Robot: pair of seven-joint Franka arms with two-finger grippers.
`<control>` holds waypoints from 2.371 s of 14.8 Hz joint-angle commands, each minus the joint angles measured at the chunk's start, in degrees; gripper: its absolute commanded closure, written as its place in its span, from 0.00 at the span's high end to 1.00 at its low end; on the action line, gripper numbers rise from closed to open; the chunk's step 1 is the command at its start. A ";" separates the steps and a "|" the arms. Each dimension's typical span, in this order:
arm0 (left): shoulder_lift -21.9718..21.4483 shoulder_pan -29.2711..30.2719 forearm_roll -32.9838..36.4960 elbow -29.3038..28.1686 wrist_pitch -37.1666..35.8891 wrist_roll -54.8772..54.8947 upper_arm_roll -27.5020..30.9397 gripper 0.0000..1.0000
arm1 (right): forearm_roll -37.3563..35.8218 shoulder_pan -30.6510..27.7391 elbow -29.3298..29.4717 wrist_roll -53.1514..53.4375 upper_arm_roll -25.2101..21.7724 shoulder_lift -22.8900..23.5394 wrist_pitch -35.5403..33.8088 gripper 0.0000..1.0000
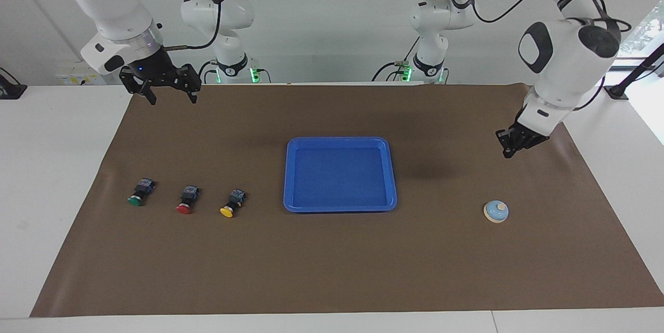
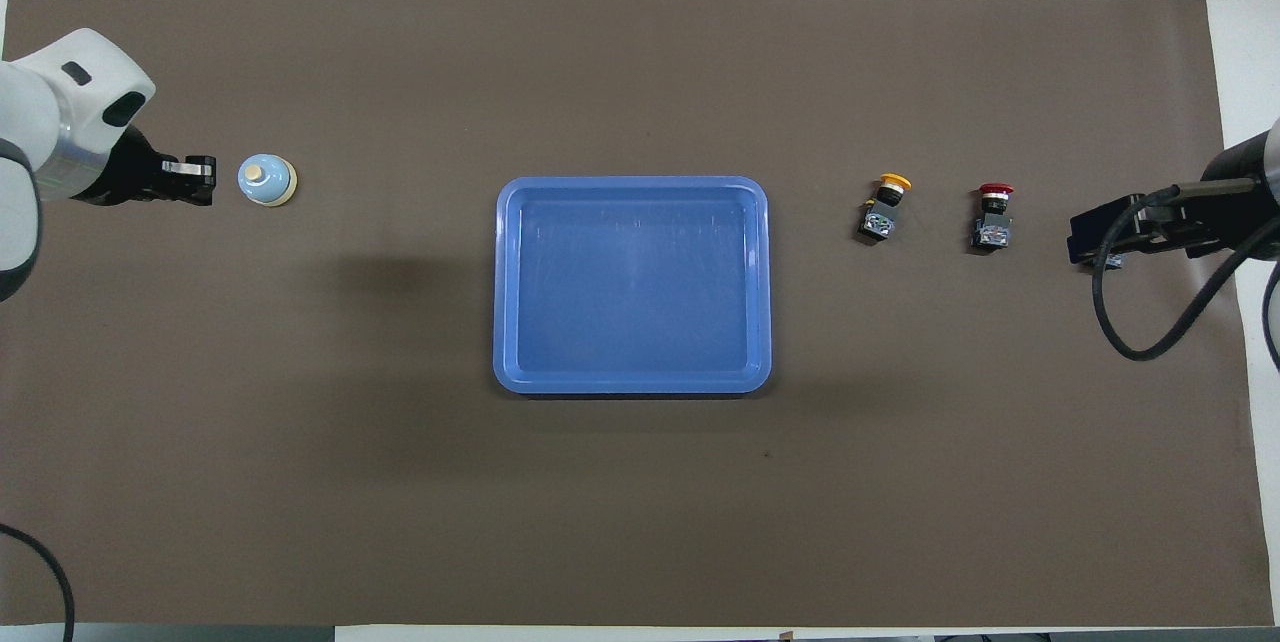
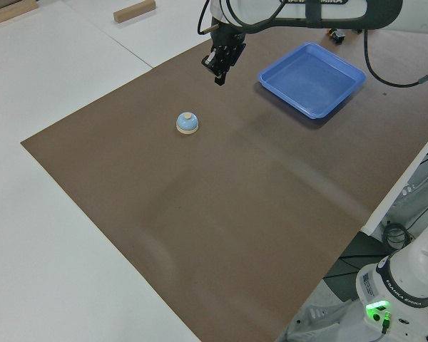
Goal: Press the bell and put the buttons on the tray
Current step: 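Move the left gripper over the small dome bell, then press down on the bell top with the left gripper, then lift the left gripper back away from the bell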
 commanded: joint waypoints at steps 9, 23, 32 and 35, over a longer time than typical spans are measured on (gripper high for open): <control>13.13 1.51 0.70 4.22 11.43 1.00 -0.06 0.00 | 0.21 -1.00 -1.12 -1.22 0.49 -0.94 0.12 1.00; 15.07 1.51 1.93 2.98 14.53 1.09 0.03 0.00 | 0.21 -1.00 -1.12 -1.22 0.49 -0.94 0.12 1.00; -4.15 0.98 1.84 4.23 -9.29 0.56 -0.41 1.00 | 0.21 -1.00 -1.12 -1.22 0.49 -0.94 0.12 1.00; -10.31 0.54 1.75 2.91 -15.44 0.38 -0.50 1.00 | 0.29 -1.00 -1.12 -1.22 0.49 -0.94 0.12 1.00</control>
